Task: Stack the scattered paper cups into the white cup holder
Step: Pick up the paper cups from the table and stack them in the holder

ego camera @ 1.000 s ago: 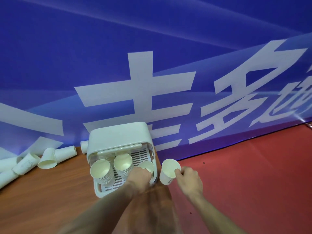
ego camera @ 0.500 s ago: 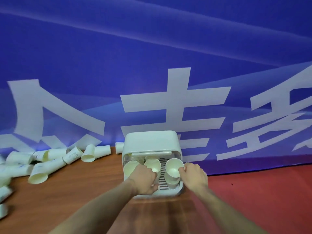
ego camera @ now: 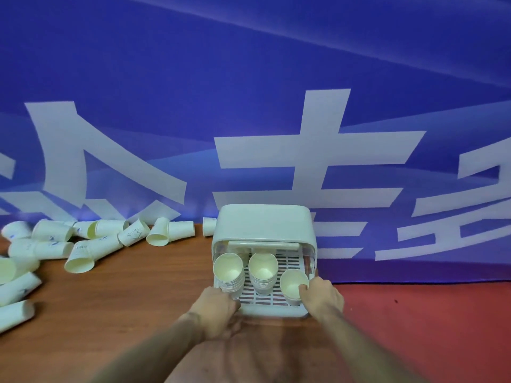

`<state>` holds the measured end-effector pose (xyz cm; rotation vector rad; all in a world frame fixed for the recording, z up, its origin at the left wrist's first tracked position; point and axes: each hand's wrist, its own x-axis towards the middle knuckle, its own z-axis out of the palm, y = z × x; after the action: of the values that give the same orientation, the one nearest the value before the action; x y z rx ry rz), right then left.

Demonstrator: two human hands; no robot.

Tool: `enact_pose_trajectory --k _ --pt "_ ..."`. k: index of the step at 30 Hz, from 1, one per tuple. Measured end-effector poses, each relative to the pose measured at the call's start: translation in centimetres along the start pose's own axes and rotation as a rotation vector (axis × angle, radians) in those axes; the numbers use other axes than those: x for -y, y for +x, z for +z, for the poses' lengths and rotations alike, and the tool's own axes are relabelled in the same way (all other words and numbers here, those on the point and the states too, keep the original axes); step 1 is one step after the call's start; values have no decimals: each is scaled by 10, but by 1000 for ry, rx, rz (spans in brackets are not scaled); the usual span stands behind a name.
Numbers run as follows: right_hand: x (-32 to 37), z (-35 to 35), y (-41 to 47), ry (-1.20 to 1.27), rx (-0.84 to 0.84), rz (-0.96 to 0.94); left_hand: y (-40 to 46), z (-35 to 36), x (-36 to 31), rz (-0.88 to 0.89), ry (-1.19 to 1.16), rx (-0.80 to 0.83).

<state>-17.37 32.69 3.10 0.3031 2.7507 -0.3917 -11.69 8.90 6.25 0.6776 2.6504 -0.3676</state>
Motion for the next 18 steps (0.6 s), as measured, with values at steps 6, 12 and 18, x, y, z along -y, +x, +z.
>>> enact_pose_trajectory --k 6,12,18 --pt "1 -6 -8 -100 -78 -1 -8 -3 7 -23 -5 11" --pt "42 -25 -28 -126 -55 -233 -17 -15 26 -27 13 -46" --pt "109 -53 -54 -79 -101 -418 -47 -39 63 -222 -62 -136"
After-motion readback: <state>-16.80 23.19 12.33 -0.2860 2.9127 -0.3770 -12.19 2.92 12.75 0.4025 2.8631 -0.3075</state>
